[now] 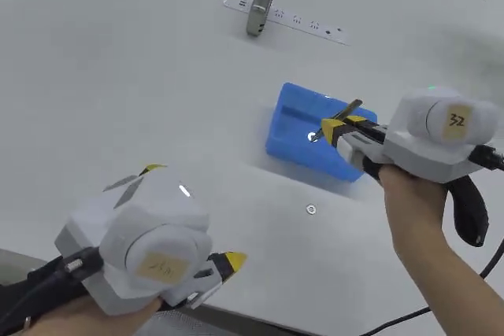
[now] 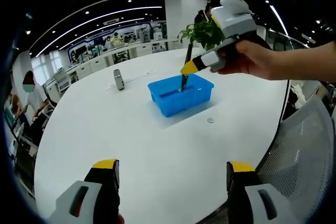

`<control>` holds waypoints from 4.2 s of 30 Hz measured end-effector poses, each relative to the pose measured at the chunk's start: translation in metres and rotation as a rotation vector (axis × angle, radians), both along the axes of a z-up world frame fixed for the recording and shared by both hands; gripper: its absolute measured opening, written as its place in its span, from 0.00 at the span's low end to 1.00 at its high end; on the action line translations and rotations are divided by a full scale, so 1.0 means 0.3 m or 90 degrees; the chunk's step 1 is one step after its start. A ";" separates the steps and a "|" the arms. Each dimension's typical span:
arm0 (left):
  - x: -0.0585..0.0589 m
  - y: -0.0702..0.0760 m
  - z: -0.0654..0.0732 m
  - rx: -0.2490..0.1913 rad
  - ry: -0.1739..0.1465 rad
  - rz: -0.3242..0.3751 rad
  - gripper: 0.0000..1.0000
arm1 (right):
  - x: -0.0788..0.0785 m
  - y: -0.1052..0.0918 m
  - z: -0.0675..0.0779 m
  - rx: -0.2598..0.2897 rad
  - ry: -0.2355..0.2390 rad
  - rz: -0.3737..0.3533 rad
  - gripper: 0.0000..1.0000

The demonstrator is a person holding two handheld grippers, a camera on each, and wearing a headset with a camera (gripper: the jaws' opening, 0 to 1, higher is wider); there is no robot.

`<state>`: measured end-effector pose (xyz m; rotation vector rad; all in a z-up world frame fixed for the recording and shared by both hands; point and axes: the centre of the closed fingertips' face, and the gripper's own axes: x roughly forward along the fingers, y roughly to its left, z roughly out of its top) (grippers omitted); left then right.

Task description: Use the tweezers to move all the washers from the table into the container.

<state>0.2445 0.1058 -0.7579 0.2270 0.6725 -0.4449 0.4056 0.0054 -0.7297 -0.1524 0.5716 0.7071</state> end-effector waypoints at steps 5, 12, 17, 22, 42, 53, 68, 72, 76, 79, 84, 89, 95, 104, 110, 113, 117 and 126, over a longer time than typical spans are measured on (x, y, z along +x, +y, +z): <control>0.000 0.001 -0.004 0.004 0.003 0.000 0.86 | 0.015 -0.009 -0.057 -0.008 0.018 -0.004 0.04; 0.000 0.004 -0.010 0.006 0.009 0.002 0.85 | 0.017 -0.016 -0.094 -0.022 0.030 -0.003 0.04; 0.000 0.008 -0.012 0.006 0.011 0.005 0.85 | 0.026 -0.021 -0.112 -0.035 0.036 -0.001 0.04; -0.001 0.008 -0.012 0.008 0.011 0.004 0.85 | 0.024 -0.016 -0.132 -0.048 0.042 0.005 0.04; 0.003 0.010 -0.005 0.008 0.002 0.005 0.85 | -0.009 -0.036 0.024 0.017 0.011 -0.023 0.04; 0.004 0.007 0.001 0.002 -0.004 0.004 0.85 | -0.142 -0.074 0.089 0.055 0.013 -0.038 0.04; 0.005 0.011 0.002 -0.002 -0.004 0.010 0.85 | -0.226 -0.123 -0.137 0.002 0.089 -0.062 0.05; 0.005 0.011 0.001 0.000 -0.004 0.009 0.85 | -0.226 -0.129 -0.164 -0.013 0.088 -0.061 0.05; 0.005 0.011 0.000 0.000 -0.003 0.009 0.85 | -0.223 -0.120 -0.154 0.012 0.093 -0.073 0.05; 0.004 0.010 0.000 0.001 -0.004 0.008 0.85 | -0.224 -0.114 -0.157 -0.001 0.086 -0.066 0.05; 0.004 0.010 0.001 -0.001 -0.003 0.008 0.85 | -0.234 -0.109 -0.161 -0.020 0.070 -0.050 0.05; 0.003 0.008 0.002 0.001 -0.004 0.005 0.85 | -0.237 -0.109 -0.162 -0.038 0.057 -0.036 0.04; 0.002 0.008 0.004 0.000 -0.004 0.005 0.85 | -0.232 -0.104 -0.161 -0.043 0.064 -0.034 0.03; 0.001 0.005 0.003 0.001 -0.004 0.001 0.85 | -0.209 -0.095 -0.075 -0.006 0.060 -0.040 0.03; 0.000 0.004 0.005 0.003 -0.005 -0.001 0.85 | -0.177 -0.101 -0.008 0.010 0.042 -0.045 0.03; 0.000 0.004 0.005 0.003 -0.005 0.000 0.85 | -0.152 -0.105 0.018 0.006 0.024 -0.046 0.03; 0.000 0.002 0.004 0.003 -0.004 -0.002 0.85 | -0.111 -0.111 0.051 0.011 0.004 -0.055 0.03; -0.002 0.001 0.001 0.007 -0.002 -0.005 0.85 | -0.016 -0.126 0.042 0.004 -0.013 -0.077 0.03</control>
